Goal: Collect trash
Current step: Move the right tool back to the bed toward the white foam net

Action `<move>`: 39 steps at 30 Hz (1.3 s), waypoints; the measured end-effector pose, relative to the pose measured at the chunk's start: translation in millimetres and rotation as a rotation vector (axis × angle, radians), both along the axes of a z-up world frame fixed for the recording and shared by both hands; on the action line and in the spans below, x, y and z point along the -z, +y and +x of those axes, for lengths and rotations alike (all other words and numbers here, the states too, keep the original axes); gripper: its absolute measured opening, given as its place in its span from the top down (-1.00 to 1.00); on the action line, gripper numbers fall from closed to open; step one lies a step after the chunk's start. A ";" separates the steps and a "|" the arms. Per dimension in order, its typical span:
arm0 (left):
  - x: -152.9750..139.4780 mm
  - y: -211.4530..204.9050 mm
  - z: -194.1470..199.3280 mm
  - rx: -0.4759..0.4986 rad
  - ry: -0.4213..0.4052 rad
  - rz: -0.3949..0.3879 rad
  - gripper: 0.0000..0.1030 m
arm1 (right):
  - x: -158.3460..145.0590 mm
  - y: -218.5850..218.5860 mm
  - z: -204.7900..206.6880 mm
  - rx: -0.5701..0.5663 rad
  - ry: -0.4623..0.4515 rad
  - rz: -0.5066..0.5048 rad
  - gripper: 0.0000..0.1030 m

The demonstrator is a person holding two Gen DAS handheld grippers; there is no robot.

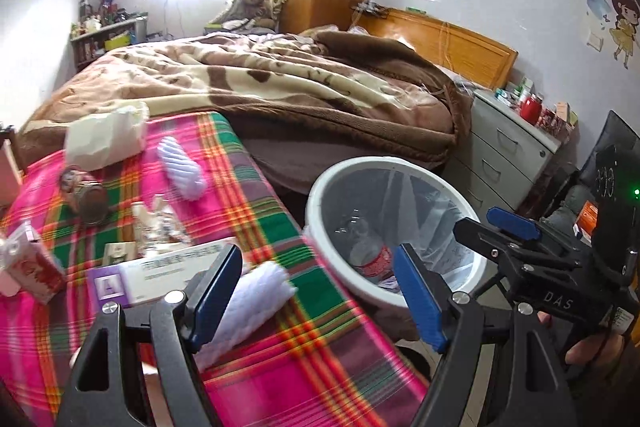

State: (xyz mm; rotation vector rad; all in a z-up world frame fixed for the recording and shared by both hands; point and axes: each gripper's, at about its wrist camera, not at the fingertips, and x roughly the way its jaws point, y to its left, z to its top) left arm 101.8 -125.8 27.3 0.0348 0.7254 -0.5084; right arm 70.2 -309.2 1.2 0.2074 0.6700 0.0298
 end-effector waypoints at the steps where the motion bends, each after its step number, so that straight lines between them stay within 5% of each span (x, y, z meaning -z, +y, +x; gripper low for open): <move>1: -1.3 5.9 -1.6 -0.009 -0.010 0.000 -0.55 | -0.1 4.3 0.2 -0.011 -0.003 0.005 -0.56; 9: -0.2 62.5 -7.6 -0.117 -0.028 -0.006 -0.60 | 7.3 38.3 6.3 -0.060 0.014 0.008 -0.56; 26: 25.4 180.1 9.3 -0.370 0.017 -0.017 -0.60 | 45.2 96.5 37.7 -0.118 0.169 0.235 -0.56; 33: 33.5 214.3 22.6 -0.442 0.032 -0.013 -0.60 | 51.3 113.1 51.2 -0.115 0.207 0.241 -0.55; 39: 40.3 233.0 41.0 -0.478 0.043 0.002 -0.60 | 56.6 119.9 59.6 -0.099 0.237 0.233 -0.34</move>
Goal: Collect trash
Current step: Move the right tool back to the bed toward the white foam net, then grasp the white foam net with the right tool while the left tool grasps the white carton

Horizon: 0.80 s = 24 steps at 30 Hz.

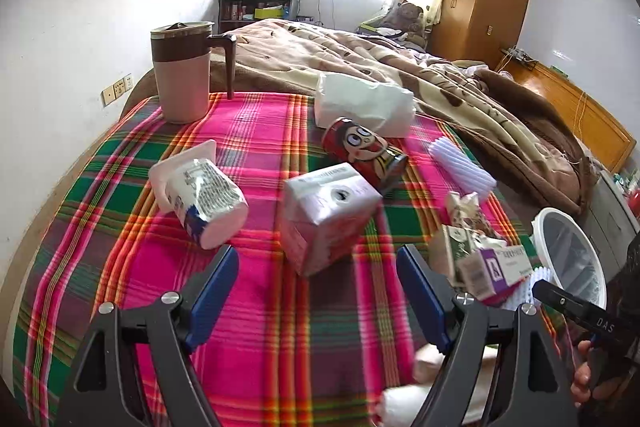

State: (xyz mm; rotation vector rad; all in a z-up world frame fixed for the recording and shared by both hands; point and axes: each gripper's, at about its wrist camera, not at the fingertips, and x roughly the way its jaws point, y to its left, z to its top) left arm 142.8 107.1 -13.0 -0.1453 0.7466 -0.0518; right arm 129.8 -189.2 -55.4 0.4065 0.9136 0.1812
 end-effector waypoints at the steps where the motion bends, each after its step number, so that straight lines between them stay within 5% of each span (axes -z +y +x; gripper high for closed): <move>1: 1.4 2.1 3.5 -0.002 0.001 -0.006 -0.60 | 0.3 1.2 1.0 0.001 0.001 -0.001 -0.32; 18: 18.8 9.8 44.4 0.007 0.064 0.000 -0.60 | -9.2 43.6 32.0 -0.150 -0.044 -0.106 0.36; 24: 20.6 9.5 51.0 0.017 0.060 -0.017 -0.49 | -12.0 51.6 32.2 -0.200 -0.070 -0.164 0.40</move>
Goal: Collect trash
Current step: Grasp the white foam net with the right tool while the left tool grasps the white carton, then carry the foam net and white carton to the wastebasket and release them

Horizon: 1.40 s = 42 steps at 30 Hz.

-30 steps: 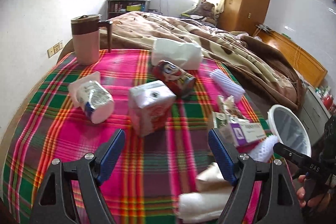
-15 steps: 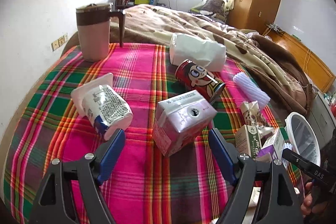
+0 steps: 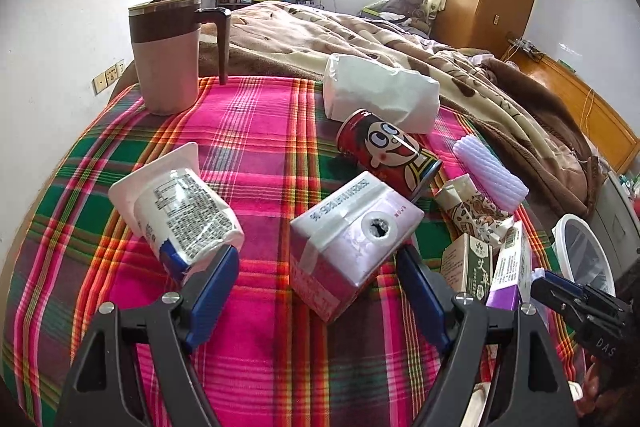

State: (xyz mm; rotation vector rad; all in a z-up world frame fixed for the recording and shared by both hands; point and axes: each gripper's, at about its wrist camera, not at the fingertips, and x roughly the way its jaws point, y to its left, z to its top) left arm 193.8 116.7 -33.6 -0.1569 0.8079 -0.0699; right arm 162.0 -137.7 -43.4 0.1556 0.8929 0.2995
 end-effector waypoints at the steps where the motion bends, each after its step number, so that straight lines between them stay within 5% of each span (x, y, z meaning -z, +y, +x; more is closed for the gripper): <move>1: 0.4 0.3 1.4 0.003 0.003 -0.009 -0.40 | -0.6 -0.8 -0.6 0.001 -0.006 -0.005 0.44; 7: -0.1 -3.4 1.8 0.023 0.005 -0.024 0.07 | -7.4 -0.5 -1.9 -0.004 -0.038 -0.037 0.63; 14: 0.0 -4.0 -3.8 0.022 0.010 -0.043 0.15 | -10.7 2.8 -4.2 -0.041 -0.030 -0.061 0.73; 17: 1.1 -6.5 -3.7 0.023 0.008 -0.031 0.15 | -10.1 2.0 -13.5 -0.030 -0.046 -0.088 0.40; 19: 2.5 -7.3 -1.5 0.030 0.015 -0.033 0.14 | -6.2 -0.4 -16.5 -0.017 -0.024 -0.085 -0.13; 20: 3.7 -7.6 -0.6 0.031 0.019 -0.034 0.14 | -4.9 -1.6 -17.4 -0.016 -0.014 -0.081 -0.15; 27: 9.8 -9.9 4.4 0.014 0.036 -0.012 -0.14 | 12.6 -1.2 -19.7 0.011 0.047 -0.116 -0.15; 29: 10.2 -10.9 5.5 0.019 0.036 -0.010 -0.14 | 13.8 -3.4 -21.0 0.027 0.040 -0.111 0.01; 30: 10.5 -11.6 6.2 0.023 0.038 -0.012 -0.13 | 13.1 -4.4 -21.4 0.033 0.034 -0.118 0.24; 34: 8.9 -13.6 6.1 0.034 0.037 -0.018 0.18 | 8.5 -8.7 -24.3 0.046 0.017 -0.091 0.35; 42: -4.7 -19.3 -8.5 0.039 -0.001 -0.010 0.28 | -4.9 -12.2 -34.4 0.060 -0.047 -0.050 0.37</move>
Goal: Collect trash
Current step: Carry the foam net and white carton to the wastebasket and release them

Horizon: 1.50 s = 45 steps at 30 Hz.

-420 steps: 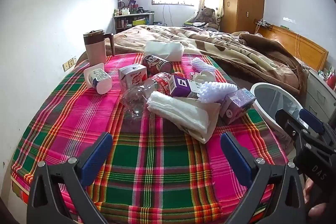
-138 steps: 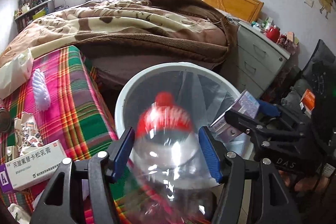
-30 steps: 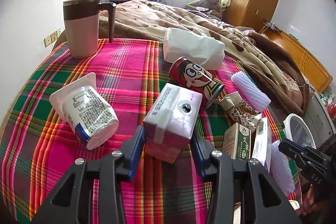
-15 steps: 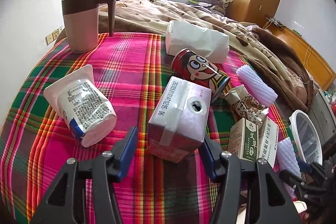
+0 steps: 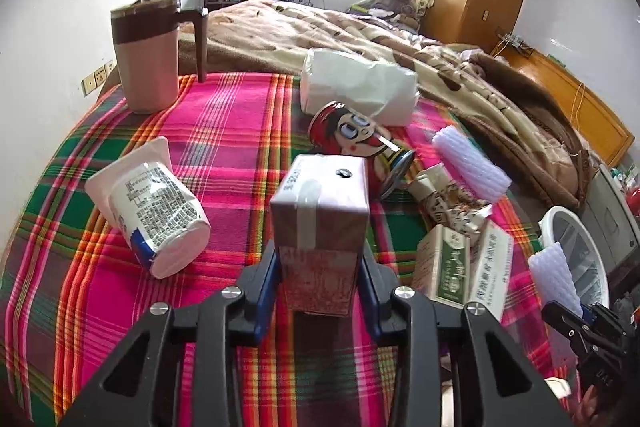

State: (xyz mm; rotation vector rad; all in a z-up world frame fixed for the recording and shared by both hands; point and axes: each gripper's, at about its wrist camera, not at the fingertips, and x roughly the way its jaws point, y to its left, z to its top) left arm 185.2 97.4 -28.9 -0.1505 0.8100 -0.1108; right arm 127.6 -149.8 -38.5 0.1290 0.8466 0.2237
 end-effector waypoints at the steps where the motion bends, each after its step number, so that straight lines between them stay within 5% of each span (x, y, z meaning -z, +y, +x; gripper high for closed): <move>1: -2.9 -0.7 -3.0 0.001 -0.008 -0.001 0.28 | -1.7 -0.2 -1.1 0.000 -0.007 0.003 0.37; 15: -33.1 -26.8 -38.2 0.062 -0.077 -0.037 0.28 | -27.1 -16.9 -16.6 0.021 -0.095 0.058 0.37; 45: -72.6 -175.6 -70.4 0.345 -0.173 -0.046 0.28 | -55.8 -107.6 -45.9 0.217 -0.193 0.042 0.37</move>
